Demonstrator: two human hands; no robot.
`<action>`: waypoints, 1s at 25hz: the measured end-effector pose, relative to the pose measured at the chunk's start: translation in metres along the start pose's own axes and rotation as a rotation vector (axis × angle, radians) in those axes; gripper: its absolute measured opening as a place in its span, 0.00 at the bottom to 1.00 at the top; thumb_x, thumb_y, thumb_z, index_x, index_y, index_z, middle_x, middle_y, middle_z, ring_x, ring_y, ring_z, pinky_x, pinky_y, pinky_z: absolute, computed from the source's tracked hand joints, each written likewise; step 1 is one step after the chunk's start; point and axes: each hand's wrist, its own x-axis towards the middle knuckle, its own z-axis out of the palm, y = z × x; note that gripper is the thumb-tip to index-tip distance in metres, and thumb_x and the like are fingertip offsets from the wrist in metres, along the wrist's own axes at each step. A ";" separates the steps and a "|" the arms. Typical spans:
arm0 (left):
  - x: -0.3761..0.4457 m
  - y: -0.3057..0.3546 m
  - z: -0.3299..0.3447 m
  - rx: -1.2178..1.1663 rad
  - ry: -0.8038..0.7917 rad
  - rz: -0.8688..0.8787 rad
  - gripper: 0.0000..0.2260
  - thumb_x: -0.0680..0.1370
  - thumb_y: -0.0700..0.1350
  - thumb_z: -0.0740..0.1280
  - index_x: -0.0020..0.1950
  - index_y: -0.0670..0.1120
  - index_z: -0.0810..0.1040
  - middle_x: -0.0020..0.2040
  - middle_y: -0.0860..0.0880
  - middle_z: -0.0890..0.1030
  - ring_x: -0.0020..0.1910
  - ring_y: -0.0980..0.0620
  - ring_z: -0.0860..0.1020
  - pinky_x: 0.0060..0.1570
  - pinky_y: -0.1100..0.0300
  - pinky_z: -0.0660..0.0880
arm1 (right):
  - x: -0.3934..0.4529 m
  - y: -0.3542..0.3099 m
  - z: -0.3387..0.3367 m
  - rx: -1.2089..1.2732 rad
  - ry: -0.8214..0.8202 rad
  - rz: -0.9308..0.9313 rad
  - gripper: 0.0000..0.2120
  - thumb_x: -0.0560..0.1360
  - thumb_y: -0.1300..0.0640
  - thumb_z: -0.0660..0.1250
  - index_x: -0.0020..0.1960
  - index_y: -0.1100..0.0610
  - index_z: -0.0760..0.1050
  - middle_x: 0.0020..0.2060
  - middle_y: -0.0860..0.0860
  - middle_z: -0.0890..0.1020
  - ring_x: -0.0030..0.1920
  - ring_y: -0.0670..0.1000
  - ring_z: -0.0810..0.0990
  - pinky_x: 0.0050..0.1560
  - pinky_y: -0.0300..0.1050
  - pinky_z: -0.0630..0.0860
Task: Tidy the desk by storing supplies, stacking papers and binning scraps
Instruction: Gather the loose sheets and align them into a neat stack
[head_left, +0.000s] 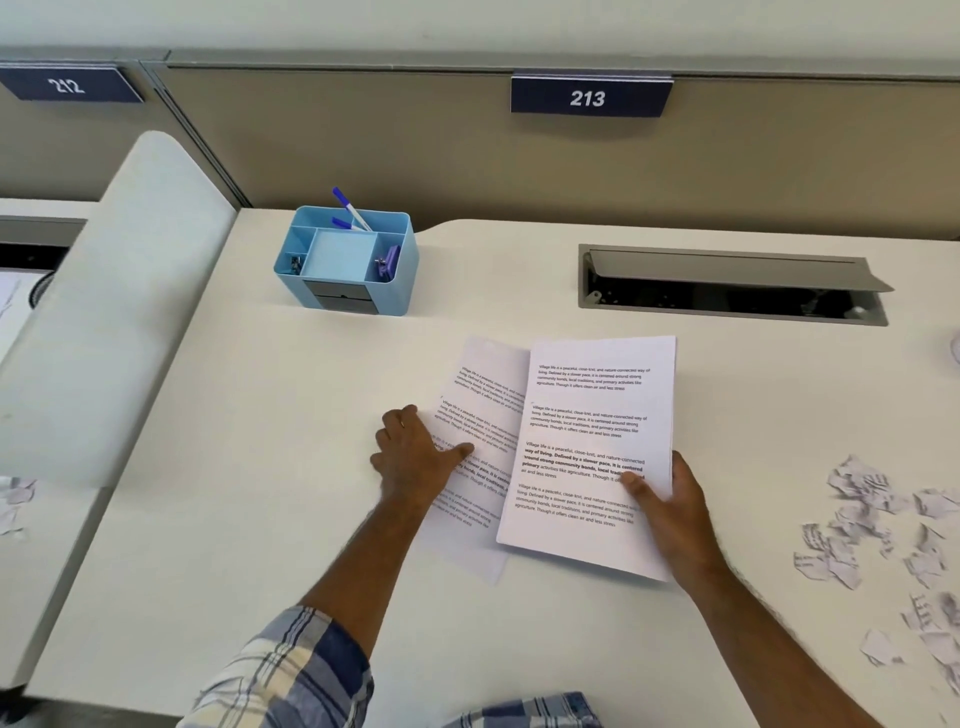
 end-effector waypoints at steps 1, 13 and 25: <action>0.000 -0.003 0.001 0.056 -0.009 -0.001 0.43 0.65 0.66 0.78 0.70 0.45 0.66 0.66 0.46 0.68 0.65 0.42 0.69 0.60 0.42 0.71 | -0.001 0.002 -0.003 -0.002 0.007 0.005 0.18 0.78 0.61 0.72 0.66 0.50 0.75 0.58 0.45 0.85 0.57 0.46 0.84 0.60 0.50 0.79; 0.007 -0.016 -0.007 0.060 -0.062 -0.041 0.37 0.66 0.63 0.79 0.65 0.45 0.71 0.63 0.45 0.76 0.64 0.41 0.74 0.62 0.44 0.69 | -0.002 0.007 -0.014 -0.001 0.037 0.007 0.17 0.78 0.60 0.72 0.65 0.50 0.75 0.58 0.45 0.85 0.58 0.49 0.84 0.60 0.52 0.79; 0.011 -0.034 -0.034 -0.046 0.030 0.019 0.14 0.76 0.54 0.73 0.57 0.48 0.80 0.55 0.47 0.85 0.54 0.42 0.82 0.60 0.45 0.75 | -0.006 0.005 -0.014 -0.022 0.044 0.014 0.17 0.78 0.60 0.73 0.64 0.50 0.76 0.57 0.45 0.85 0.56 0.47 0.85 0.58 0.50 0.79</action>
